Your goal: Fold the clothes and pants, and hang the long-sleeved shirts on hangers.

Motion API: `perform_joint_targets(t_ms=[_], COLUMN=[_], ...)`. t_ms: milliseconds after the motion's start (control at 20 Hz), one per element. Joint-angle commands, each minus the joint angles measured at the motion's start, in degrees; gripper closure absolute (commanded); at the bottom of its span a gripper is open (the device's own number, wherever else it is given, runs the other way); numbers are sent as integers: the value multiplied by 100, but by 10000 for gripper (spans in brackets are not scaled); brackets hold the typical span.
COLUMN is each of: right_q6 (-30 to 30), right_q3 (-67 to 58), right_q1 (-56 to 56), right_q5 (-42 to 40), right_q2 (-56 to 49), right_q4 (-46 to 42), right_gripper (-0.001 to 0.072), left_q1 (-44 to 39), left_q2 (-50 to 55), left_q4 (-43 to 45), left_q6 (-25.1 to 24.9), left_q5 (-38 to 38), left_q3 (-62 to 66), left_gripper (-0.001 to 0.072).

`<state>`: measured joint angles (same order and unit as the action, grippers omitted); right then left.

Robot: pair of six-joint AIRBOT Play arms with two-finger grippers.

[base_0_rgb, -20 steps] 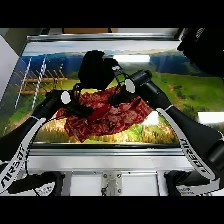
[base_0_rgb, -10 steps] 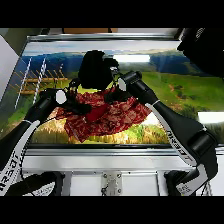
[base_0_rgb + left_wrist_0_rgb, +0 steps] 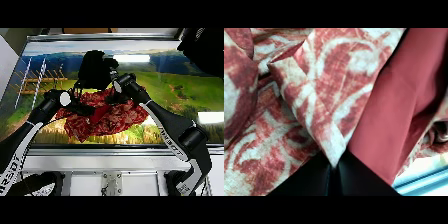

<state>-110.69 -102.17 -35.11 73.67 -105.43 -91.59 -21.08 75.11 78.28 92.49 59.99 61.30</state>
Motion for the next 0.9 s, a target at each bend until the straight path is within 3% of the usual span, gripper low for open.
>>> perform_joint_targets(t_ms=[0, 50, 100, 150, 350, 400, 450, 550, 850], right_q6=[63, 173, 260, 315, 308, 308, 308, 306, 175], right_q3=[-9, -9, -9, -9, -9, -9, -9, -7, -9], right_q1=[0, 0, 0, 0, -9, -7, -7, -13, -225], right_q5=[647, 717, 750, 761, 531, 352, 146, -81, -212], right_q2=[-24, -22, -17, -4, 195, 313, 407, 422, -42], right_q4=[-787, -866, -931, -935, -684, -483, -251, 184, 297], right_gripper=[569, 574, 667, 704, 674, 387, -8, 135, 135], left_q1=[-11, -13, -13, -13, -52, -85, -83, -125, -120], left_q2=[-4, -4, -7, -13, -127, -149, -146, -146, -146], left_q4=[17, 15, 13, 13, -39, -35, -35, -39, -24], left_q6=[-9, -7, -7, -7, -4, -4, -4, -4, -4], left_q5=[87, 111, 133, 155, 131, 127, 129, 101, 17], left_q3=[0, 0, 0, 0, 0, 0, -2, 0, -2], left_gripper=[695, 695, 695, 694, 694, 694, 695, 695, 695])
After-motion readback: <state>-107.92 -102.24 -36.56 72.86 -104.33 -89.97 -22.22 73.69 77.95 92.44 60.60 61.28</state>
